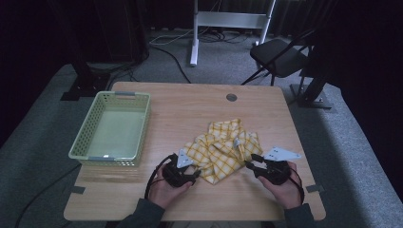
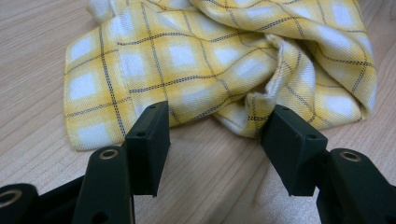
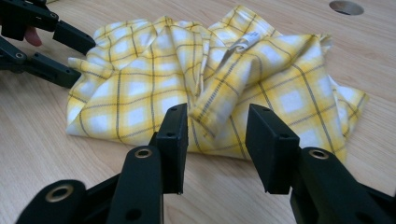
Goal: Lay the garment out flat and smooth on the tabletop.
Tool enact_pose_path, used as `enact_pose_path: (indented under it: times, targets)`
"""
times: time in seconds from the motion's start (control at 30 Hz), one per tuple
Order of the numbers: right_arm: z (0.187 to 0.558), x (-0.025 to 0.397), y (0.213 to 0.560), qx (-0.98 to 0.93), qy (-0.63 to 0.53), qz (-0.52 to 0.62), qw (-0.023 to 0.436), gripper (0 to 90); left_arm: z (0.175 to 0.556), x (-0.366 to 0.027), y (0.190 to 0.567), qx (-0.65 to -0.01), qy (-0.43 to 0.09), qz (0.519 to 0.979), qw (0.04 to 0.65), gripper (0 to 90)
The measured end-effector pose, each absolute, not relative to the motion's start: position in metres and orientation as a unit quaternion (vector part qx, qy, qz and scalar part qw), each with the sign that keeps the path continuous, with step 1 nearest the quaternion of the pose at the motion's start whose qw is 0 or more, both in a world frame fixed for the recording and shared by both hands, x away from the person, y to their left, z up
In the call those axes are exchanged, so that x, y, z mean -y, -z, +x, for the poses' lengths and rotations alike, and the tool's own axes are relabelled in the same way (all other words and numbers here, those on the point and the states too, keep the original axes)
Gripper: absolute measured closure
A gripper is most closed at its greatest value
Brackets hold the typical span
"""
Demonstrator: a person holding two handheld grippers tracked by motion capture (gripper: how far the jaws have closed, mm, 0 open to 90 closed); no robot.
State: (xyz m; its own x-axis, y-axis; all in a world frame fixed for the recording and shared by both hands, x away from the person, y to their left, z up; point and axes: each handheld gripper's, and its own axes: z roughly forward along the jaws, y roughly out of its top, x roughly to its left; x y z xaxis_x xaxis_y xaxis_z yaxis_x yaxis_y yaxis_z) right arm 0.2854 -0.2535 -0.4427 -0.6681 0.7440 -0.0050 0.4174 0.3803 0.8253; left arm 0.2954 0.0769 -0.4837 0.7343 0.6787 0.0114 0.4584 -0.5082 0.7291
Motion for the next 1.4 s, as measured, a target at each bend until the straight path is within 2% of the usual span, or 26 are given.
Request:
enact_pose_path:
  times: [0.27, 0.73, 0.9, 0.93, 0.97, 1.0, 1.03, 1.13, 1.4]
  targets:
    - [0.289, 0.243, 0.444, -0.812, -0.420, 0.354, 0.197, 54.4, 0.296, -0.077, 0.484, -0.333, -0.150, 0.855, 0.368, 42.9]
    - [0.305, 0.233, 0.448, -0.812, -0.407, 0.367, 0.199, 54.3, 0.296, -0.076, 0.484, -0.333, -0.150, 0.855, 0.368, 42.6]
    - [0.311, 0.234, 0.450, -0.811, -0.404, 0.379, 0.191, 60.0, 0.296, -0.076, 0.484, -0.332, -0.150, 0.855, 0.368, 42.6]
    - [0.312, 0.234, 0.451, -0.810, -0.404, 0.381, 0.188, 63.4, 0.296, -0.076, 0.484, -0.332, -0.150, 0.855, 0.368, 42.6]
    - [0.313, 0.235, 0.452, -0.811, -0.398, 0.390, 0.181, 73.2, 0.296, -0.076, 0.484, -0.333, -0.150, 0.855, 0.368, 42.6]
    - [0.313, 0.235, 0.452, -0.811, -0.398, 0.390, 0.181, 73.2, 0.296, -0.076, 0.484, -0.333, -0.150, 0.855, 0.368, 42.6]
    - [0.313, 0.236, 0.453, -0.811, -0.397, 0.392, 0.175, 81.9, 0.296, -0.076, 0.484, -0.333, -0.150, 0.855, 0.368, 42.6]
    - [0.310, 0.235, 0.453, -0.816, -0.392, 0.387, 0.178, 84.5, 0.296, -0.076, 0.484, -0.333, -0.150, 0.855, 0.368, 42.6]
    - [0.303, 0.235, 0.448, -0.815, -0.392, 0.382, 0.189, 84.3, 0.296, -0.076, 0.484, -0.332, -0.150, 0.855, 0.368, 42.6]
